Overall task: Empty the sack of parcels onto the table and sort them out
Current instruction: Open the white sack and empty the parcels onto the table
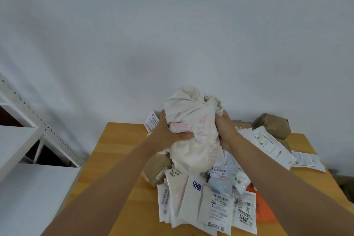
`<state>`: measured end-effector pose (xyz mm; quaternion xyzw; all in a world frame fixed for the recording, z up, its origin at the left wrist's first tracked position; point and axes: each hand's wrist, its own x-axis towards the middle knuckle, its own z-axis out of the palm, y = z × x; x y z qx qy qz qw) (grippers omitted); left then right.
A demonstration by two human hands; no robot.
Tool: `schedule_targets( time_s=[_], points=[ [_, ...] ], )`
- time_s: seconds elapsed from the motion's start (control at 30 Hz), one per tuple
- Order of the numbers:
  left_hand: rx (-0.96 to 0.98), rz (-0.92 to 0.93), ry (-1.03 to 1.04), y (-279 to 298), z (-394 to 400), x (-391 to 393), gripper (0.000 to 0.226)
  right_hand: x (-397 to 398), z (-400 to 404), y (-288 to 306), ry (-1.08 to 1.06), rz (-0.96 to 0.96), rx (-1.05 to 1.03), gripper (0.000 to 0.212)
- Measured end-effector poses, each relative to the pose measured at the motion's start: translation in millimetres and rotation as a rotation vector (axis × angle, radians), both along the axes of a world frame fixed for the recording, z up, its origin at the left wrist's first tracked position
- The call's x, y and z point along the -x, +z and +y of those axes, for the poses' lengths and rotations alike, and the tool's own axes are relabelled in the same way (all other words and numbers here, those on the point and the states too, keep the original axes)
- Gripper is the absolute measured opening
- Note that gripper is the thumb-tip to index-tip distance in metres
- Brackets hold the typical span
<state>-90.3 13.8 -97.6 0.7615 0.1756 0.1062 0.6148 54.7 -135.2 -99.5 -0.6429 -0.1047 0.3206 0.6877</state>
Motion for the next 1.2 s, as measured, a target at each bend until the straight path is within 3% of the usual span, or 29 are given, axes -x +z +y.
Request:
schedule_targets(
  time_s=[0.13,0.27,0.37,0.43,0.5,0.63,0.7,0.83,0.9,1.03,1.2],
  points=[
    [0.055,-0.126,0.149,-12,2,-8,0.098,13,1,8,0.014,0.129,-0.095,0.046],
    [-0.017,-0.056,0.171,-18,-1,-22,0.109,27,-12,12,0.201,0.111,-0.113,0.084],
    [-0.066,-0.037,0.121,-22,-13,-30,0.109,22,-28,16,0.166,0.02,-0.136,0.056],
    [-0.043,-0.044,0.098,-21,-24,-35,0.093,18,-38,20,0.095,-0.022,-0.133,0.056],
    [0.108,-0.018,0.019,-22,-33,-44,0.091,7,-50,16,-0.018,-0.049,-0.131,0.054],
    [0.671,0.023,-0.173,-20,-44,-60,0.1,-12,-78,10,-0.117,-0.054,-0.124,0.043],
    [0.759,0.058,-0.204,-15,-56,-72,0.096,-21,-93,5,-0.132,-0.077,-0.109,0.038],
    [0.89,0.243,-0.25,-19,-97,-100,0.061,-41,-130,-5,-0.166,-0.031,-0.111,0.022],
    [0.855,0.288,-0.214,-24,-125,-120,0.063,-58,-153,-7,-0.227,-0.053,-0.042,0.012],
    [0.685,0.229,-0.003,-31,-191,-173,0.071,-120,-206,-23,-0.261,-0.064,0.062,0.023],
    [0.403,0.207,0.151,-51,-272,-258,0.034,-197,-282,-40,-0.232,-0.04,0.082,0.048]
  ],
)
